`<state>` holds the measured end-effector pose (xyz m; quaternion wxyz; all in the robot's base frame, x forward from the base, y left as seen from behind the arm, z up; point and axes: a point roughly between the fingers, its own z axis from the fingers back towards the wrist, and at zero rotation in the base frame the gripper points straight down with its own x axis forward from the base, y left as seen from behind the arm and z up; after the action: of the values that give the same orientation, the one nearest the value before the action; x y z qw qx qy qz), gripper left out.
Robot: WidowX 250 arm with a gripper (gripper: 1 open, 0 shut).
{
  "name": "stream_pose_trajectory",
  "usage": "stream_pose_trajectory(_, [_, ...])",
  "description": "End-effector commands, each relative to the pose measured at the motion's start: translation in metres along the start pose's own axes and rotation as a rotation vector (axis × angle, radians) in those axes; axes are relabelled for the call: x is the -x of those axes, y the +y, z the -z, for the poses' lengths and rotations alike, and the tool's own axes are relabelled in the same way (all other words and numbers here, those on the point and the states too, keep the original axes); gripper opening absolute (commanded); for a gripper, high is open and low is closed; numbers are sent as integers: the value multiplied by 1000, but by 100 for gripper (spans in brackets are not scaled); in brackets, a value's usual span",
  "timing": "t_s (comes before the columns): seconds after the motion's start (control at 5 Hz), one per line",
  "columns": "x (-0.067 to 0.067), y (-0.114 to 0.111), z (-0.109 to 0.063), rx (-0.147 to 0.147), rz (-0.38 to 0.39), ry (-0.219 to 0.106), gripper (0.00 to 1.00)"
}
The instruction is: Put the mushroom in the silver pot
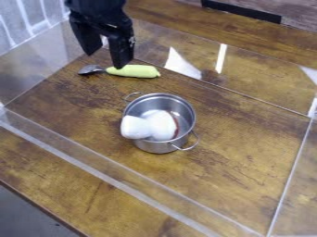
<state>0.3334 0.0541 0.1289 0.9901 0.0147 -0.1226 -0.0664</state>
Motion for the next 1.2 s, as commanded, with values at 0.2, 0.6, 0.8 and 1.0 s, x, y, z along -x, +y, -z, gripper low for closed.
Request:
stream_pose_trajectory(0.2, [-6, 4, -21, -22, 31, -76, 100])
stream_pose_trajectory(0.6, [-11, 13, -25, -38, 6, -90, 100])
stream_pose_trajectory(0.8, [-5, 25, -15, -38, 23, -95, 100])
stream_pose_trajectory(1.0, [6, 34, -1, -29, 42, -81, 100])
